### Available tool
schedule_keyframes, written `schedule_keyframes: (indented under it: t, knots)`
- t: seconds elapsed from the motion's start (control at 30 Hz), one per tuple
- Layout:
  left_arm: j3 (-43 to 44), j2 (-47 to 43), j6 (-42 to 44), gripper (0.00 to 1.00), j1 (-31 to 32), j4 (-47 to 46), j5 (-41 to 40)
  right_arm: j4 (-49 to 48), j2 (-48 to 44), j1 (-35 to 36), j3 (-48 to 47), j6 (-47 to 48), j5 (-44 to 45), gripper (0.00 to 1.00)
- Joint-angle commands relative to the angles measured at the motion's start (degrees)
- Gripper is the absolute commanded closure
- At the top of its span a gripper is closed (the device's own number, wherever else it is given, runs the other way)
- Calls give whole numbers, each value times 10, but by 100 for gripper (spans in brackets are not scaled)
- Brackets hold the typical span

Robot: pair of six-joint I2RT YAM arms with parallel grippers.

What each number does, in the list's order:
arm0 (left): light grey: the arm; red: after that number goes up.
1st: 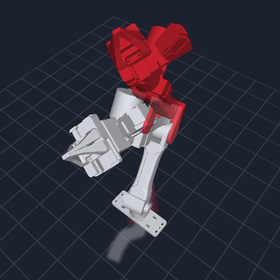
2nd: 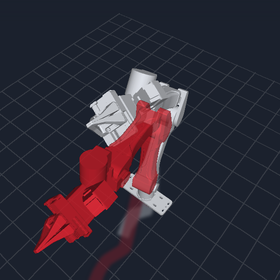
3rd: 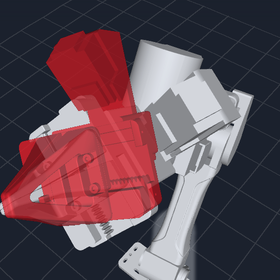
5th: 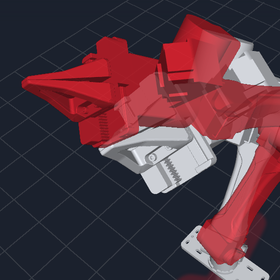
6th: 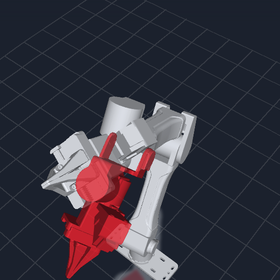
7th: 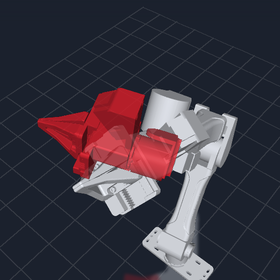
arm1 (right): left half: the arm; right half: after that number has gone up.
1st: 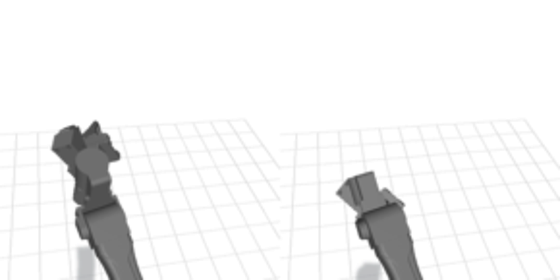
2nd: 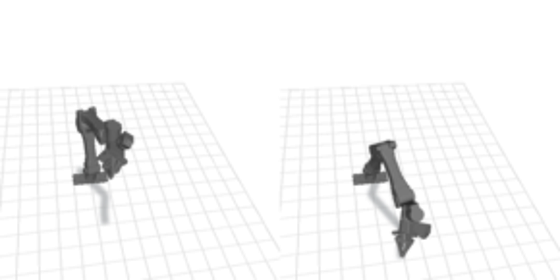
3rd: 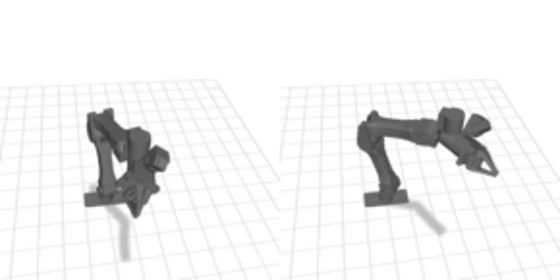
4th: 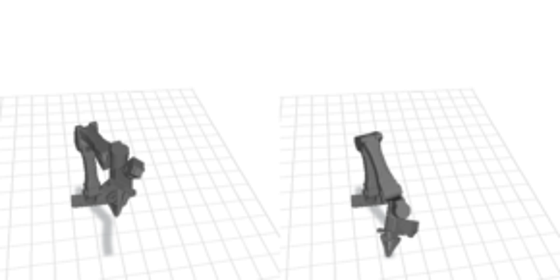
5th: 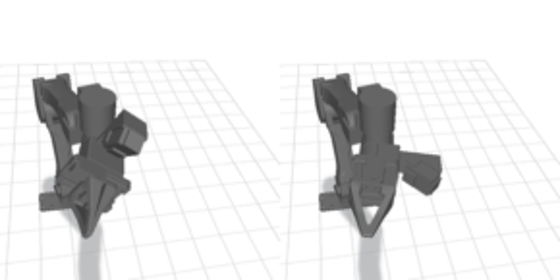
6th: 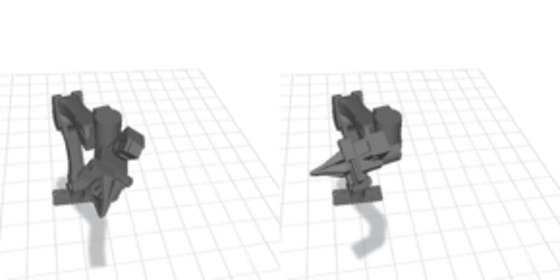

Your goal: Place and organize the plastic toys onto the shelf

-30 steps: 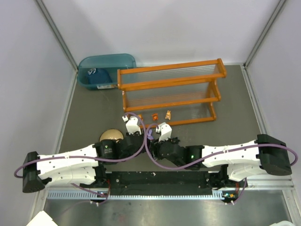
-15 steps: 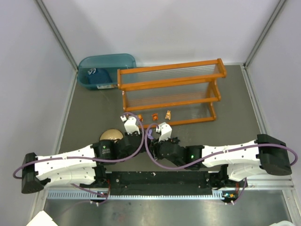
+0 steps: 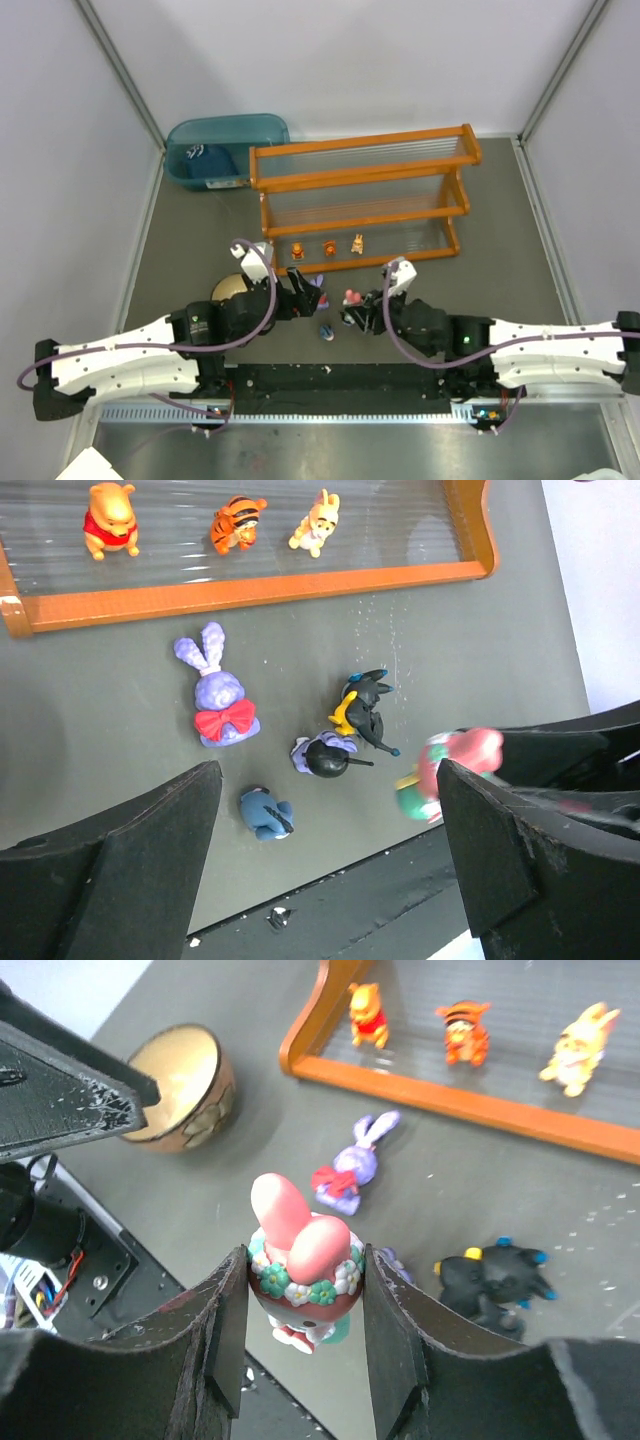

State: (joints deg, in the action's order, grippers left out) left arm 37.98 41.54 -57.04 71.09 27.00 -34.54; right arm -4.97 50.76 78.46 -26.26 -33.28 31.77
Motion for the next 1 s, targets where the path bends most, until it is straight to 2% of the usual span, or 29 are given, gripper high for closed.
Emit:
schedule_keyframes:
  t: [0.0, 0.2, 0.3, 0.4, 0.53, 0.7, 0.8, 0.97]
  knots:
    - [-11, -19, 10, 5, 1, -9, -29, -32, -100, -8, 50, 51, 80, 100]
    - [-22, -26, 13, 6, 1, -11, -32, -41, -210, -17, 111, 98, 170, 100]
    - [-26, -32, 18, 5, 1, -14, -32, -34, -234, -30, 129, 117, 206, 100]
    - [-32, -40, 23, 7, 2, -14, -33, -48, -253, -47, 145, 159, 204, 100]
    - [-40, -49, 27, 8, 1, -18, -39, -88, -274, -95, 173, 211, 142, 100]
    - [-42, -52, 32, 9, 1, -21, -40, -115, -288, -218, 206, 211, 14, 100]
    - [-48, -54, 33, 9, 1, -24, -42, -142, -275, -254, 219, 225, -15, 100]
    - [-62, -67, 39, 9, 1, -44, -46, -229, -228, -275, 238, 249, -40, 100]
